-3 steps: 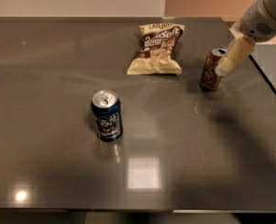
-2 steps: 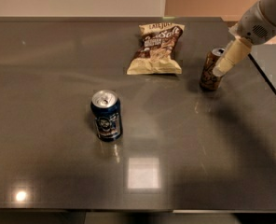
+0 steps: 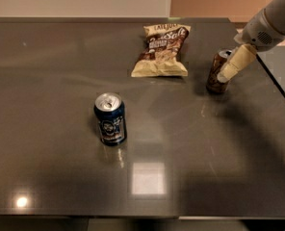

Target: Move orange can near pepsi can

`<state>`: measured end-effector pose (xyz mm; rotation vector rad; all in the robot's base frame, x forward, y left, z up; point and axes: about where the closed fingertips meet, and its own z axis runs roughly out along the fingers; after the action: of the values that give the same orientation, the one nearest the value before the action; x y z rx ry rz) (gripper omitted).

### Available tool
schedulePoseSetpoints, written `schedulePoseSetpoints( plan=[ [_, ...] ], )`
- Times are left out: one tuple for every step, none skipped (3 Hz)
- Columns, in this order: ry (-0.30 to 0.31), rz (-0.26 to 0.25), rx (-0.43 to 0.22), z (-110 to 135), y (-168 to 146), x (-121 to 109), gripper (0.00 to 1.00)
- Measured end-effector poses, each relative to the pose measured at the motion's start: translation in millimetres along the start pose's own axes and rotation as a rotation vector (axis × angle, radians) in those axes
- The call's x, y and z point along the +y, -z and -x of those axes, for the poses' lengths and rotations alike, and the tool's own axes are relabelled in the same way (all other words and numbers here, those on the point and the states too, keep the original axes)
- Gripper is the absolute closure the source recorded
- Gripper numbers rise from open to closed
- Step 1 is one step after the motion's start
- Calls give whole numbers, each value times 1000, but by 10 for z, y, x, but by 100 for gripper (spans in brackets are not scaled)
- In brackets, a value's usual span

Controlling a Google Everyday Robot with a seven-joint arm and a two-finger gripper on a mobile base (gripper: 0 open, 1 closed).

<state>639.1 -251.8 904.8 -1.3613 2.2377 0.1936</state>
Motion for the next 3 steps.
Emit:
schedulePoseSetpoints(
  plan=[
    [-4,13,-3,-16,-36,13,17],
    [-4,24,-8,-14,-41,33,40],
    [6,41,-22,26,-7,99,63]
  ],
)
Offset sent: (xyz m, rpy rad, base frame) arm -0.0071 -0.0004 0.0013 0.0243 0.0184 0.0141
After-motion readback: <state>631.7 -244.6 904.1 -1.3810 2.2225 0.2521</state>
